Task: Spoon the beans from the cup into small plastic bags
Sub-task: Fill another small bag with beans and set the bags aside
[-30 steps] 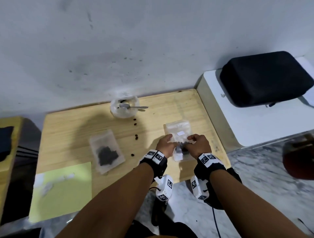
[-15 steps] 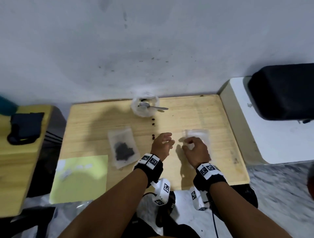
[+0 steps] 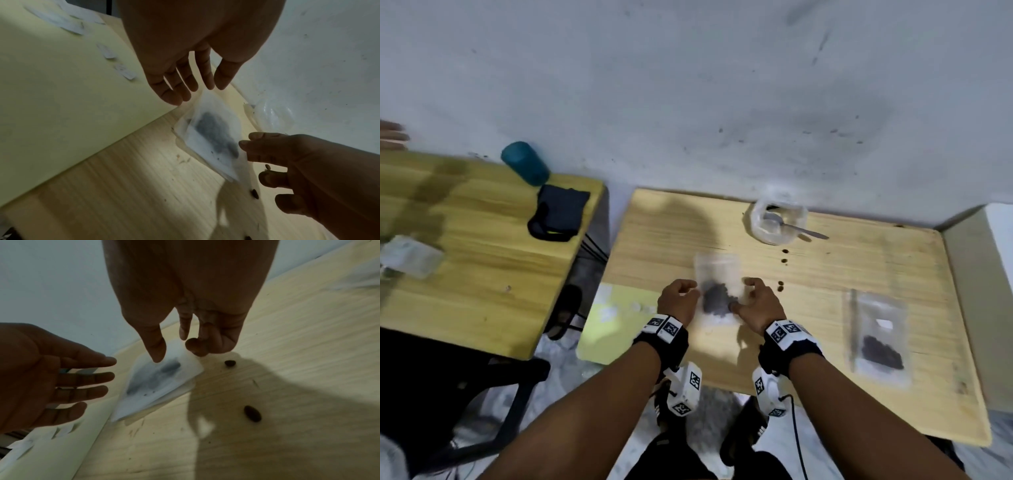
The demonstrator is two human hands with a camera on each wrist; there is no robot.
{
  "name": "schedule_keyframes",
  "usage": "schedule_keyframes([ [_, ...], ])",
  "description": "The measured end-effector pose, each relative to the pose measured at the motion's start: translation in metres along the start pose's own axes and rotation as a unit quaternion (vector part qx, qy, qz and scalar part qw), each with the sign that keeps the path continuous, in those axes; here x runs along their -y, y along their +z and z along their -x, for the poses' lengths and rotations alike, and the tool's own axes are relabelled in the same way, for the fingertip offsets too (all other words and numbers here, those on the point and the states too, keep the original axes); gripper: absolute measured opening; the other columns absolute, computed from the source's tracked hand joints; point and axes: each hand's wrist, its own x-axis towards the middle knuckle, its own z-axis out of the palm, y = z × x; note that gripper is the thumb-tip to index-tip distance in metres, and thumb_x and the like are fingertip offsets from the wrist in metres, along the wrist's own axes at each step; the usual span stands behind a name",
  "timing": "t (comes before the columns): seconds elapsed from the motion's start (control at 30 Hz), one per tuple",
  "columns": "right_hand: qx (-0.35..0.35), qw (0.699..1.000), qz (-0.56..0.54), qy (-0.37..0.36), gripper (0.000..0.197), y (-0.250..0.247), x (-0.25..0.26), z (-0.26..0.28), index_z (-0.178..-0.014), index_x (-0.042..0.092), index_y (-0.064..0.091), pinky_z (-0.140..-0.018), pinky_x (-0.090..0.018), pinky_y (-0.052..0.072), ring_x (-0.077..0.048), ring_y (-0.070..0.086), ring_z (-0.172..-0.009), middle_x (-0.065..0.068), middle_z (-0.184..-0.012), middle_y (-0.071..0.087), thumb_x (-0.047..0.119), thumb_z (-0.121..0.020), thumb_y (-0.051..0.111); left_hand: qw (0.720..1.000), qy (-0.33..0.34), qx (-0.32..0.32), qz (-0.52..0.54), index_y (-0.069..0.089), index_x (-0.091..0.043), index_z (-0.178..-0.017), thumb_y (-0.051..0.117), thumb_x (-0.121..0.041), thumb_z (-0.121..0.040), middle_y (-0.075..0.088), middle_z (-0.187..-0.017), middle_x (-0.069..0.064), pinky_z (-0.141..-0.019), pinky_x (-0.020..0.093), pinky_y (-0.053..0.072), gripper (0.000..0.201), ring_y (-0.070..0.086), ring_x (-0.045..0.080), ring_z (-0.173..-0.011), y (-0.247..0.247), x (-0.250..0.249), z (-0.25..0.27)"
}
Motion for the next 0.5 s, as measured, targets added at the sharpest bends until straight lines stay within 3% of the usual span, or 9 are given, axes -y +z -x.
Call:
schedule_keyframes([
  [0.1,0.001,1.0,-0.001,0.016,0.053,0.007,0.003,-0.004,-0.131,0.019,0.053,-0.084,-0.023,0.04,-0.026,0.057,-0.115,-0.009,-0.135,0.055,0.029,-0.082,0.072,0.998,-0.027,0.057,-0.005,0.067,-0.021,-0.099,0.065,-0.019,-0.084,0.067,-0.111,0.006,-0.085,0.039,0.052,0.015,0.061,0.029,-0.103,0.002,0.001,-0.004],
  [0.2,-0.023,0.999,-0.012,0.032,0.048,0.01,0.002,-0.005,-0.127,0.015,0.061,-0.088,-0.02,0.04,-0.025,0.057,-0.119,-0.005,-0.136,0.058,0.03,-0.083,0.072,0.996,-0.042,0.08,0.007,0.069,-0.02,-0.091,0.065,-0.015,-0.084,0.07,-0.107,0.01,-0.089,0.042,0.052,0.01,0.062,0.03,-0.103,0.006,0.0,-0.006],
  [0.27,-0.042,0.999,-0.013,0.031,0.048,0.011,0.002,-0.004,-0.126,0.013,0.062,-0.091,-0.021,0.04,-0.025,0.056,-0.12,-0.005,-0.136,0.058,0.031,-0.083,0.071,0.996,-0.043,0.078,0.031,0.069,-0.019,-0.088,0.065,-0.012,-0.084,0.07,-0.098,0.009,-0.083,0.039,0.054,0.009,0.063,0.03,-0.096,0.005,-0.001,-0.008],
  [0.37,-0.061,0.997,-0.032,0.025,0.046,0.011,0.001,-0.002,-0.124,0.012,0.063,-0.09,-0.021,0.039,-0.025,0.056,-0.12,-0.006,-0.134,0.058,0.03,-0.083,0.072,0.992,-0.051,0.088,0.074,0.07,-0.017,-0.087,0.063,-0.007,-0.085,0.065,-0.076,0.001,-0.051,0.022,0.046,0.012,0.059,0.021,-0.07,0.002,-0.003,-0.005],
  [0.43,-0.089,0.994,-0.054,0.018,0.039,0.011,0.001,0.001,-0.119,0.014,0.065,-0.088,-0.02,0.039,-0.023,0.058,-0.116,-0.005,-0.128,0.061,0.029,-0.084,0.072,0.991,-0.039,0.084,0.097,0.07,-0.02,-0.082,0.062,-0.003,-0.083,0.064,-0.072,-0.003,-0.047,0.019,0.041,0.019,0.056,0.014,-0.064,0.001,-0.006,-0.002],
  [0.5,-0.123,0.989,-0.076,-0.005,0.028,0.013,0.003,0.004,-0.11,0.018,0.069,-0.087,-0.021,0.04,-0.021,0.06,-0.111,-0.004,-0.12,0.062,0.027,-0.083,0.073,0.99,-0.012,0.077,0.12,0.072,-0.012,-0.093,0.062,0.003,-0.08,0.063,-0.075,-0.005,-0.052,0.018,0.041,0.022,0.055,0.01,-0.065,-0.002,-0.012,0.003],
])
